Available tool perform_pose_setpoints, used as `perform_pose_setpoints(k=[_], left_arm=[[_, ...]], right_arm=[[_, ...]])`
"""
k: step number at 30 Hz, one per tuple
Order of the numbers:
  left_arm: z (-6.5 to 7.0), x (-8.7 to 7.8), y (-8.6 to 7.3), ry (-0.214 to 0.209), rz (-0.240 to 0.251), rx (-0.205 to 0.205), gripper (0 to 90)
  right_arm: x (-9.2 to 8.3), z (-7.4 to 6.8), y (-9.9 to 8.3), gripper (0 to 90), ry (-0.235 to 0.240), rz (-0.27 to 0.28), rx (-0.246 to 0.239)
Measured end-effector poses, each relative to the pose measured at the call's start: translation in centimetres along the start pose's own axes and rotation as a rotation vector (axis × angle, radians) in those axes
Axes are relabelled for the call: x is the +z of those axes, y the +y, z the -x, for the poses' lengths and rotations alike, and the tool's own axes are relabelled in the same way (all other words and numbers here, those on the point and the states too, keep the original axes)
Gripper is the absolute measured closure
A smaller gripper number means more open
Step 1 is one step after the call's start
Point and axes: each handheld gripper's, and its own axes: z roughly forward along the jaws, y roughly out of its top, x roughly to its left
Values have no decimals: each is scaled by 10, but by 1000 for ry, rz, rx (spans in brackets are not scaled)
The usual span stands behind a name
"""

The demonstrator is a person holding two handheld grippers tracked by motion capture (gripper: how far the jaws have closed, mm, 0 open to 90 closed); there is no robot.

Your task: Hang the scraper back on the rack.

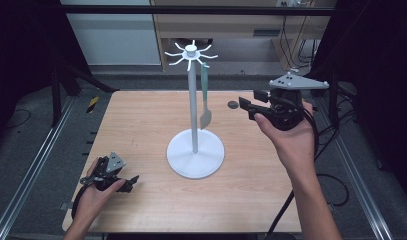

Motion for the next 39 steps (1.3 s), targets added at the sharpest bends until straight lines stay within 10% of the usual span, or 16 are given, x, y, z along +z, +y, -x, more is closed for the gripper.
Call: perform_pose_setpoints(k=[20, 39], left_arm=[[-2, -4, 0, 9, 18, 0, 31], [-2, -6, -1, 6, 37, -14, 30]], right_arm=[[5, 27, -50, 107, -163, 14, 52], [28, 36, -117, 67, -192, -52, 96]])
